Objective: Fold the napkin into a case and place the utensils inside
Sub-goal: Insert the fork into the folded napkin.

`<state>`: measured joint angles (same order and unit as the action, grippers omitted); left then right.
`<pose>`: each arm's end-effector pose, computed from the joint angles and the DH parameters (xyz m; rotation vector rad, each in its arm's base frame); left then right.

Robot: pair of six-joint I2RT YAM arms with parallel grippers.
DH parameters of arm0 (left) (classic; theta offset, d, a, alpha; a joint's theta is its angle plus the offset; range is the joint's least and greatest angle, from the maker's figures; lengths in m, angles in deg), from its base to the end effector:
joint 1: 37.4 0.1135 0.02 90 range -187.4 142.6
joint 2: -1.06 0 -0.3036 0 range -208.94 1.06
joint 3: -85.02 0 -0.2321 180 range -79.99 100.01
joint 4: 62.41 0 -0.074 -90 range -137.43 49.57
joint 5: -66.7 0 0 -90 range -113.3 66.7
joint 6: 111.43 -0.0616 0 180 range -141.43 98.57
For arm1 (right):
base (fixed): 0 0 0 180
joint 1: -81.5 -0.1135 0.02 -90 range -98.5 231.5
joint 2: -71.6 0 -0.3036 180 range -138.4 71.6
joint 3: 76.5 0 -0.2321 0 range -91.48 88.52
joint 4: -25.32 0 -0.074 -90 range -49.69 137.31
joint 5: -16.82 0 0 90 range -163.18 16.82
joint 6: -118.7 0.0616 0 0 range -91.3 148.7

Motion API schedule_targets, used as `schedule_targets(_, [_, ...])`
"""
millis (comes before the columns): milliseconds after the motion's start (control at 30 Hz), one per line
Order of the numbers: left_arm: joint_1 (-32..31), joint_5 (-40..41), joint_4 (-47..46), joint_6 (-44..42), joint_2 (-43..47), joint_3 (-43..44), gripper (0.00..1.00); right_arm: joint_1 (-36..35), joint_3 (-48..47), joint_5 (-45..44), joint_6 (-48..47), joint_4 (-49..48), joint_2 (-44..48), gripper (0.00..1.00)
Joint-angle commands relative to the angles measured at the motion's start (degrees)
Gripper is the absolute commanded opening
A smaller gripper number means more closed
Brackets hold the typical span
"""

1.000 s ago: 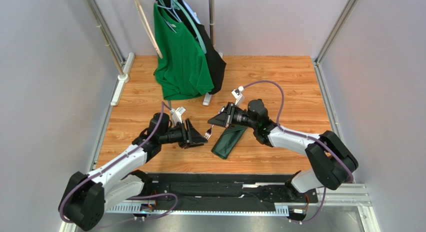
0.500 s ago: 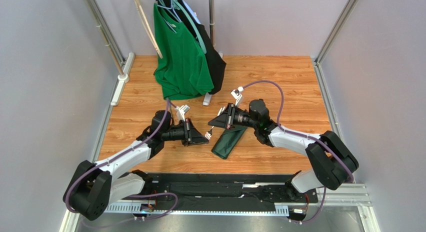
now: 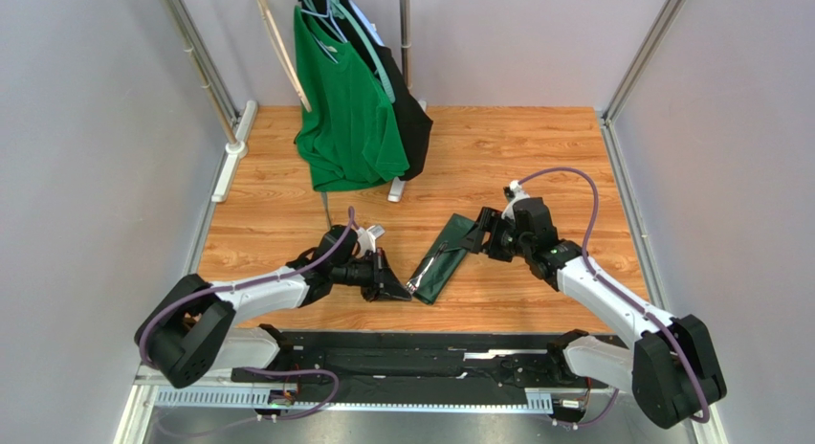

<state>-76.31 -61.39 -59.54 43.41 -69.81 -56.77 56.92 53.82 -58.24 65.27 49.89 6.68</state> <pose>0.1439 -0.1650 0.2039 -0.1320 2.6141 -1.5927 0.1915 0.1050 0.2420 0.1033 2.3832 0.8360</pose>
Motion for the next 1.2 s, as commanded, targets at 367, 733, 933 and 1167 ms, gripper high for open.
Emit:
schedule_targets(367, [-1.2, -3.6, -0.4, 0.5, -12.8, 4.9, 0.00, 3.4, 2.3, -2.2, -5.4, 4.1, 2.0, 0.68])
schedule_targets(733, [-1.2, -3.0, 6.6, 4.2, -17.5, 11.7, 0.00, 3.9, -1.5, -4.7, -6.3, -1.5, -5.8, 0.41])
schedule_targets(933, [-1.2, -5.1, 11.3, 6.3, -21.0, 14.4, 0.00, 4.8, -11.9, -4.5, -9.4, -0.9, -15.5, 0.17])
schedule_targets(1167, [-1.2, -4.4, 10.6, 8.2, -21.7, 13.4, 0.00, 4.9, -15.4, -2.5, -9.6, -2.4, -19.5, 0.06])
